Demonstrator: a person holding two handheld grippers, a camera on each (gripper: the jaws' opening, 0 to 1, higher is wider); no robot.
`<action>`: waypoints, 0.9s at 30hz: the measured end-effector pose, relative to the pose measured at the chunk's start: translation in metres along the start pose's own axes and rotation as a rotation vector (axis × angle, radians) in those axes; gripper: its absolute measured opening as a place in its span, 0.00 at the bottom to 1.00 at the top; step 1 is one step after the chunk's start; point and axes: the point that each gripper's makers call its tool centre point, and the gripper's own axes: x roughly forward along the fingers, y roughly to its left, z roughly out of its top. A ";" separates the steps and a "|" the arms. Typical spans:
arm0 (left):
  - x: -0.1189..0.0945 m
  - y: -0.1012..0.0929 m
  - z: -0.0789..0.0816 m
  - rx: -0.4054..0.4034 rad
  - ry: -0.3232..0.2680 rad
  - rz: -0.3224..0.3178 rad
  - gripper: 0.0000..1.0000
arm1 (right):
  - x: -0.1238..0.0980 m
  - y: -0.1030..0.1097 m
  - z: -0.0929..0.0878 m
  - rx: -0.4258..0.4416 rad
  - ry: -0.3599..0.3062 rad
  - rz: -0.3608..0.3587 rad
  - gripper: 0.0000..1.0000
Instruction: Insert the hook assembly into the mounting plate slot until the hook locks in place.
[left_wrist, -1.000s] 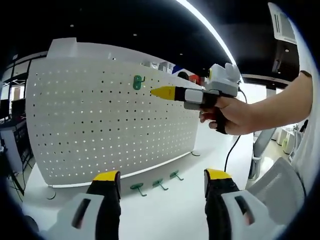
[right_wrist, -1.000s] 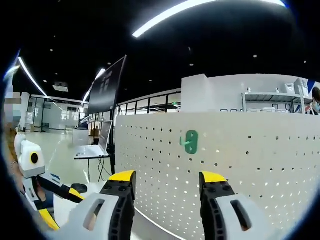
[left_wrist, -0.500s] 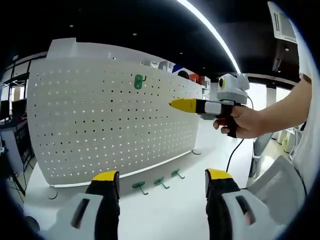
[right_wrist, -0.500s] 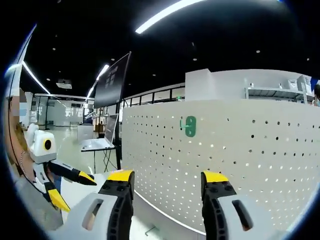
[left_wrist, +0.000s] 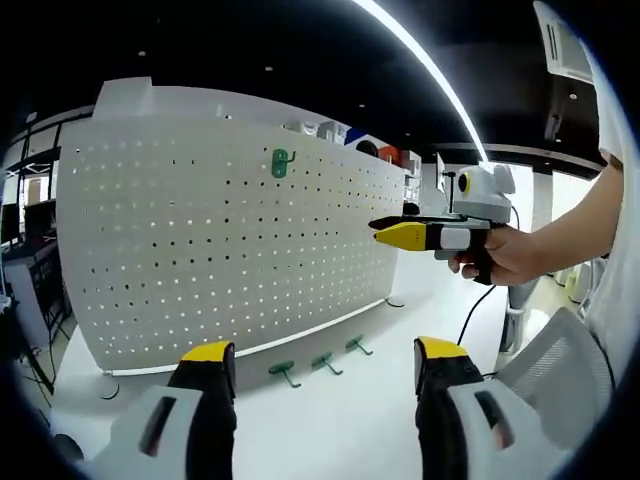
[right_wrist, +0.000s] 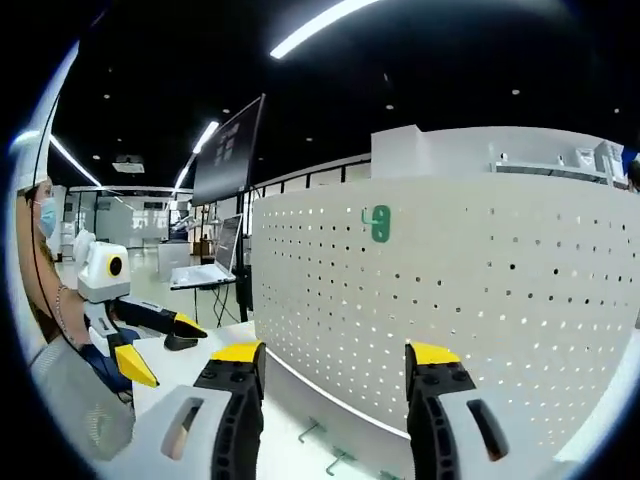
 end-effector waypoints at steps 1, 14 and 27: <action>0.000 0.000 0.000 0.000 0.000 0.000 0.75 | -0.002 -0.001 -0.002 0.001 0.003 -0.003 0.55; -0.002 0.002 -0.003 0.002 0.009 0.003 0.76 | -0.027 -0.002 -0.029 0.027 0.067 -0.020 0.57; -0.004 0.003 -0.005 0.004 0.017 0.003 0.77 | -0.049 -0.001 -0.055 0.038 0.136 -0.023 0.59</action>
